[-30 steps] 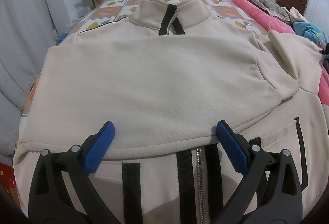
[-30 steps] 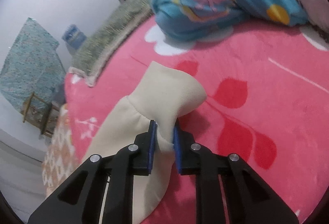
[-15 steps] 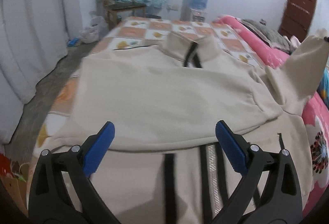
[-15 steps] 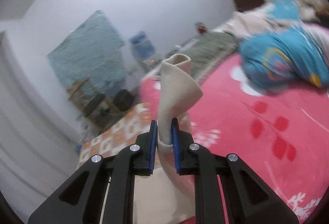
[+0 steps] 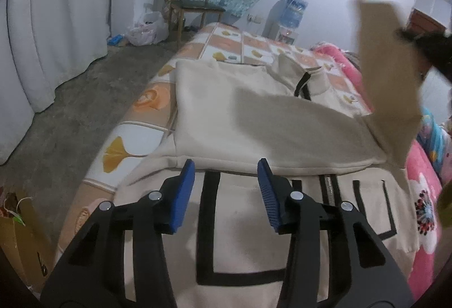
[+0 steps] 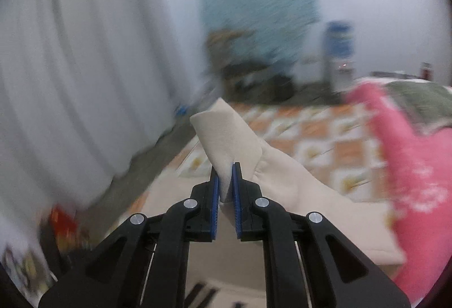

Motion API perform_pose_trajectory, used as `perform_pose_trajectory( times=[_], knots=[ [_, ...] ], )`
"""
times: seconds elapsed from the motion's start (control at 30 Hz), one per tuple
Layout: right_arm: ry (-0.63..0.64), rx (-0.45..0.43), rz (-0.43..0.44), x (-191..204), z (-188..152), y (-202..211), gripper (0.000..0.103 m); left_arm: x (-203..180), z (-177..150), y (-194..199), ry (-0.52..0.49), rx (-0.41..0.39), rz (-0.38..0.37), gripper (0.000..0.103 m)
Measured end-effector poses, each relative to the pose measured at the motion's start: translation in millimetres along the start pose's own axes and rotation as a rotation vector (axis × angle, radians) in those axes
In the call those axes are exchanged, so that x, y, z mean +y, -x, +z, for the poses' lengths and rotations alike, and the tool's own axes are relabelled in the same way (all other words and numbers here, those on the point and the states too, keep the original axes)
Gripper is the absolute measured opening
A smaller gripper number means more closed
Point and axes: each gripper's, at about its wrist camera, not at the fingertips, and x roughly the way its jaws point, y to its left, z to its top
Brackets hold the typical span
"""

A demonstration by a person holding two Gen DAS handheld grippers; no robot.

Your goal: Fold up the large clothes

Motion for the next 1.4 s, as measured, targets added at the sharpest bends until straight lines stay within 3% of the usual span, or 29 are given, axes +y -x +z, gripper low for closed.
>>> perform_pose_trajectory(
  times=[0.07, 0.1, 0.17, 0.27, 0.3, 0.37, 0.4, 0.53, 0.63, 0.77, 0.83, 0.87, 0.9, 0.97, 1.03, 1.1, 1.3, 1.4],
  knots=[
    [0.044, 0.094, 0.029, 23, -25, -35, 0.013, 4, 2, 3, 0.015, 0.003, -0.043, 0.043],
    [0.068, 0.200, 0.059, 35, -46, -65, 0.019, 4, 2, 3, 0.018, 0.008, -0.057, 0.043],
    [0.074, 0.338, 0.068, 39, -77, -102, 0.049, 1, 4, -1, 0.019, 0.020, -0.079, 0.043],
    [0.034, 0.449, 0.070, 30, -103, -121, 0.053, -1, 8, -10, 0.036, 0.059, -0.136, 0.043],
    [0.019, 0.443, 0.091, 26, -107, -114, 0.053, -1, 11, -14, 0.046, 0.072, -0.159, 0.043],
    [-0.002, 0.404, 0.110, 17, -107, -96, 0.071, -4, 18, -21, 0.057, 0.089, -0.193, 0.043],
    [-0.019, 0.367, 0.120, 11, -106, -82, 0.074, -6, 22, -27, 0.062, 0.100, -0.214, 0.043],
    [-0.129, 0.217, 0.131, -33, -104, -24, 0.077, -19, 37, -59, 0.092, 0.166, -0.263, 0.044],
    [-0.217, 0.134, 0.085, -64, -114, 10, 0.077, -26, 49, -94, 0.119, 0.218, -0.233, 0.044],
    [-0.316, 0.090, 0.041, -98, -128, 30, 0.077, -36, 60, -139, 0.098, 0.304, -0.184, 0.043],
    [-0.350, 0.079, 0.033, -111, -136, 35, 0.077, -42, 62, -148, 0.068, 0.310, -0.152, 0.036],
    [-0.357, 0.073, 0.027, -116, -140, 33, 0.077, -49, 61, -149, 0.032, 0.300, -0.123, 0.028],
    [-0.362, 0.065, 0.017, -119, -142, 34, 0.077, -53, 59, -150, 0.006, 0.300, -0.106, 0.027],
    [-0.364, 0.046, -0.014, -128, -143, 36, 0.077, -63, 57, -150, -0.062, 0.282, -0.043, 0.012],
    [-0.367, 0.027, -0.039, -133, -145, 41, 0.077, -70, 57, -148, -0.128, 0.269, -0.013, 0.008],
    [-0.381, 0.017, -0.046, -140, -145, 45, 0.077, -73, 62, -138, -0.155, 0.238, 0.006, 0.006],
    [-0.344, 0.009, -0.109, -144, -143, 53, 0.077, -64, 105, -57, -0.142, 0.005, -0.021, 0.006],
    [-0.343, 0.024, -0.129, -148, -148, 52, 0.077, -43, 116, -49, -0.083, 0.005, -0.020, 0.006]
  ],
)
